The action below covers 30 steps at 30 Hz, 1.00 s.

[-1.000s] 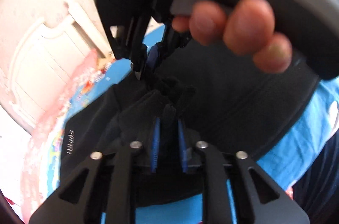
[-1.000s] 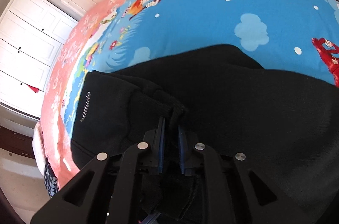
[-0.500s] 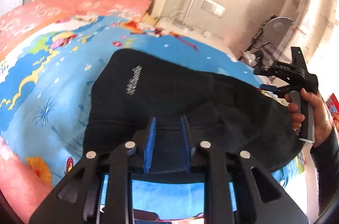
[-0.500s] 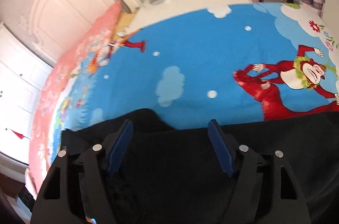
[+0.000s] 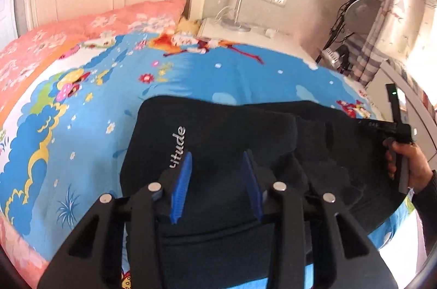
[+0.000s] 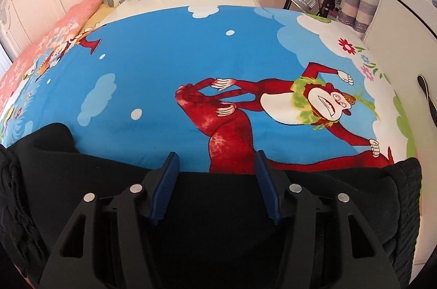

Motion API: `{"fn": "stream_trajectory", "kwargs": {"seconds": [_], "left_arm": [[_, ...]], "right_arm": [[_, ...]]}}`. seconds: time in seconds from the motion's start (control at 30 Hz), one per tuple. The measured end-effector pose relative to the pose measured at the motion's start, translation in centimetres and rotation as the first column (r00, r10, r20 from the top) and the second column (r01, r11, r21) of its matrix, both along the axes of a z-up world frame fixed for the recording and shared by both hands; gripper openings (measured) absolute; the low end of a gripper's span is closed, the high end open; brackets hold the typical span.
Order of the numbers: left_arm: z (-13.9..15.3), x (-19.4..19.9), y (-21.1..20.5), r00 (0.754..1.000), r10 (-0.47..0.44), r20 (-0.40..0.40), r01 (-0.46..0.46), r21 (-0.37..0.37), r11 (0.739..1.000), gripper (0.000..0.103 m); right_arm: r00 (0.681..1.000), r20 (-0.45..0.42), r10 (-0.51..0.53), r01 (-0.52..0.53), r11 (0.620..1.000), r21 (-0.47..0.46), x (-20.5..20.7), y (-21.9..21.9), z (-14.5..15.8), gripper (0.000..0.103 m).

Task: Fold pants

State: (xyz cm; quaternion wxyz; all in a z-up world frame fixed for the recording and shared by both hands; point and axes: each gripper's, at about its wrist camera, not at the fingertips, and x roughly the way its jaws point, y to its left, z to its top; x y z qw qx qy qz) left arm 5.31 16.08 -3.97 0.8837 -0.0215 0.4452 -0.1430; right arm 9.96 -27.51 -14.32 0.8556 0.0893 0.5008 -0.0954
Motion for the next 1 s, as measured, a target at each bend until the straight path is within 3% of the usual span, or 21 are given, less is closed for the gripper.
{"fn": "stream_trajectory", "kwargs": {"seconds": [0.07, 0.1, 0.17, 0.23, 0.27, 0.33, 0.43, 0.53, 0.6, 0.73, 0.87, 0.93, 1.0], "left_arm": [[-1.5, 1.0, 1.3, 0.992, 0.090, -0.085, -0.091, -0.008, 0.996, 0.037], [-1.6, 0.9, 2.3, 0.989, 0.117, -0.089, -0.121, -0.046, 0.992, 0.034], [-1.1, 0.1, 3.7, 0.983, 0.178, -0.054, -0.180, -0.037, 0.983, 0.035], [-0.3, -0.9, 5.5, 0.966, 0.257, -0.012, -0.257, -0.018, 0.966, 0.049], [0.0, -1.5, 6.4, 0.963, 0.269, -0.002, -0.268, -0.052, 0.962, 0.051], [0.5, -2.7, 7.8, 0.964, 0.265, 0.009, -0.262, -0.121, 0.958, 0.061], [0.4, -4.2, 8.8, 0.975, 0.220, 0.008, -0.214, -0.206, 0.955, 0.069], [-0.7, -4.8, 9.0, 0.977, 0.210, -0.037, -0.213, -0.252, 0.944, 0.075], [-1.9, -4.9, 9.3, 0.969, 0.232, -0.079, -0.245, -0.274, 0.930, 0.075], [-3.8, -5.8, 9.6, 0.965, 0.236, -0.114, -0.261, -0.345, 0.901, 0.090], [-5.0, -6.4, 9.5, 0.969, 0.211, -0.129, -0.243, -0.329, 0.913, 0.091], [-5.5, -6.5, 9.8, 0.972, 0.174, -0.158, -0.225, -0.418, 0.880, 0.090], [-5.7, -6.6, 9.7, 0.976, 0.153, -0.153, -0.205, -0.438, 0.875, 0.089]], "right_arm": [[1.000, -0.005, -0.004, 0.004, 1.000, -0.018, 0.0, 0.2, 0.1, 0.054], [1.000, -0.005, -0.006, 0.006, 1.000, -0.015, 0.0, 0.2, 0.1, 0.055], [1.000, -0.002, -0.007, 0.007, 1.000, 0.006, -0.1, -0.1, 0.3, 0.055], [0.999, 0.016, -0.041, 0.041, 0.999, 0.003, -0.8, -0.2, 1.5, 0.062], [0.997, 0.034, -0.068, 0.068, 0.998, -0.006, -1.3, -0.2, 2.4, 0.072], [0.989, 0.125, -0.085, 0.091, 0.995, -0.040, -2.9, 1.0, 5.8, 0.080], [0.975, 0.220, 0.034, -0.016, 0.996, -0.085, -4.4, 5.4, 10.3, 0.091], [0.956, 0.241, 0.169, -0.143, 0.982, -0.120, -5.2, 12.2, 12.9, 0.097], [0.943, 0.237, 0.233, -0.220, 0.972, -0.080, -5.6, 16.1, 13.1, 0.097], [0.911, 0.235, 0.338, -0.337, 0.940, -0.048, -6.4, 22.9, 12.1, 0.097], [0.892, 0.206, 0.403, -0.401, 0.915, -0.050, -5.5, 27.2, 10.2, 0.097], [0.890, 0.187, 0.415, -0.410, 0.910, -0.067, -5.2, 28.1, 9.5, 0.097], [0.891, 0.151, 0.429, -0.415, 0.902, -0.114, -4.4, 29.4, 7.9, 0.097]]}}
